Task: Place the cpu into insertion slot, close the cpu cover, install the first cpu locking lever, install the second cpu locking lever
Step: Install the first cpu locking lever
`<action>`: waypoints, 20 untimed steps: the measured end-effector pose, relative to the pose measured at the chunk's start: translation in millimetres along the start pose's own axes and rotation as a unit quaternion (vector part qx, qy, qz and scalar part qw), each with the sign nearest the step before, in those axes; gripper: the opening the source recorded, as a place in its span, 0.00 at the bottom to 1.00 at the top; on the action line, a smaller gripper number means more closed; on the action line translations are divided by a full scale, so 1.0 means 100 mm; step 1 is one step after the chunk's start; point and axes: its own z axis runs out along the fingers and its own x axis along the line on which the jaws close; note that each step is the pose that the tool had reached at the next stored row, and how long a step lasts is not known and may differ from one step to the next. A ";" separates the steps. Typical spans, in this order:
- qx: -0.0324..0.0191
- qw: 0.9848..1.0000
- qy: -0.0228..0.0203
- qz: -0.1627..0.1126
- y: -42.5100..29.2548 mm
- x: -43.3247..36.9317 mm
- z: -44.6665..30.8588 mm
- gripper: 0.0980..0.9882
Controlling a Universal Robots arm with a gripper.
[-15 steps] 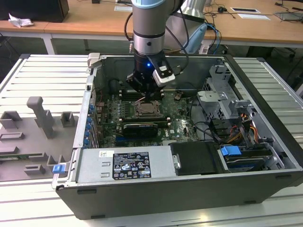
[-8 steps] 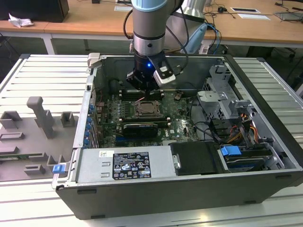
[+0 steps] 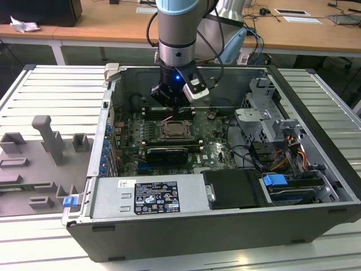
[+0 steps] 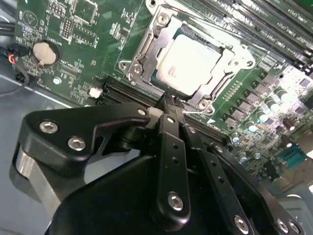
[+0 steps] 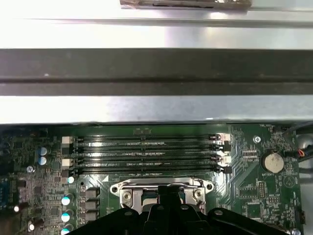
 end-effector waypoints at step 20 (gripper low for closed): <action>-0.010 1.000 -0.006 -0.024 0.136 -0.115 0.150 0.01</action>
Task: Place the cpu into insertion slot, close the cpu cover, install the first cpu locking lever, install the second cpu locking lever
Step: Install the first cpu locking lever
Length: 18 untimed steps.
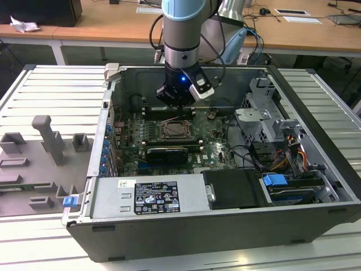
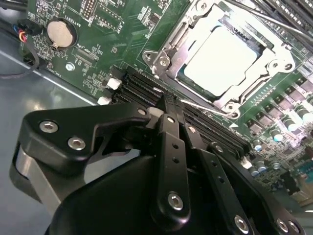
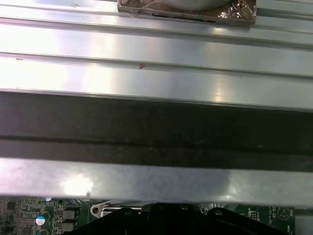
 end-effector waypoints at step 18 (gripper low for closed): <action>0.007 1.000 0.002 -0.009 -0.018 -0.015 0.125 0.01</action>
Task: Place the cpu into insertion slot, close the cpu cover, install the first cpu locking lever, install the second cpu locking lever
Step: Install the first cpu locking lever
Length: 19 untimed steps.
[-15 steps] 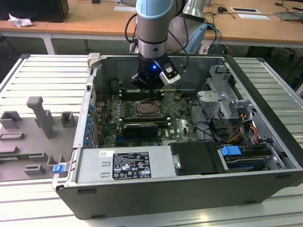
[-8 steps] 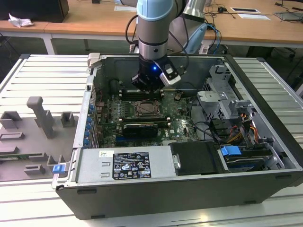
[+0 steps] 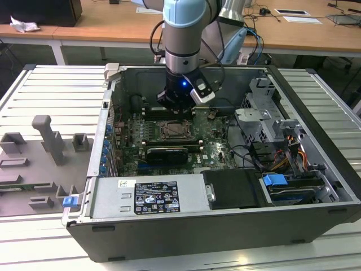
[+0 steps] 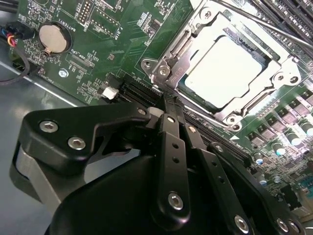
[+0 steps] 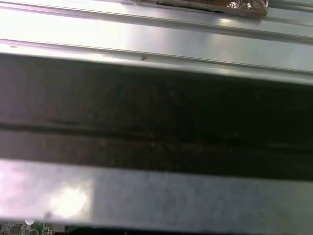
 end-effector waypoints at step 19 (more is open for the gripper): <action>0.001 1.000 0.000 0.000 0.009 -0.006 -0.093 0.01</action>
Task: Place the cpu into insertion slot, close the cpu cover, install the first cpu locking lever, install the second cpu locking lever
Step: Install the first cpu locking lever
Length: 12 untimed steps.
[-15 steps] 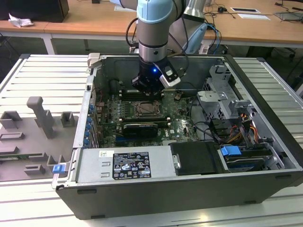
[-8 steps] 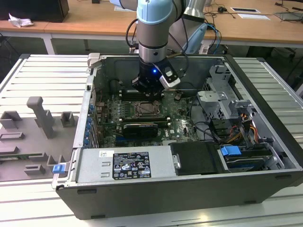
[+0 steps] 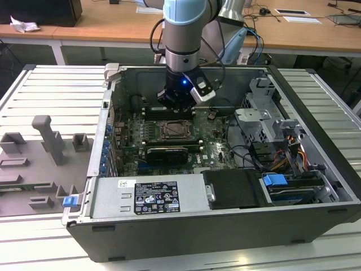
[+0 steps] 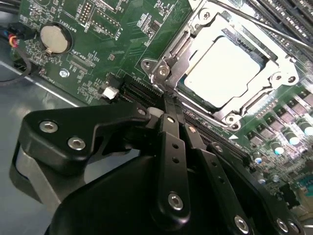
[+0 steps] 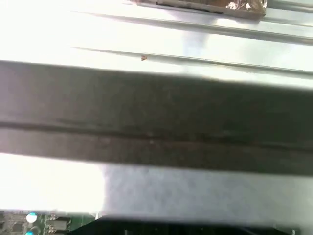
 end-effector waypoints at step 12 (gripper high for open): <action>0.000 1.000 0.000 0.000 -0.081 0.004 -0.064 0.01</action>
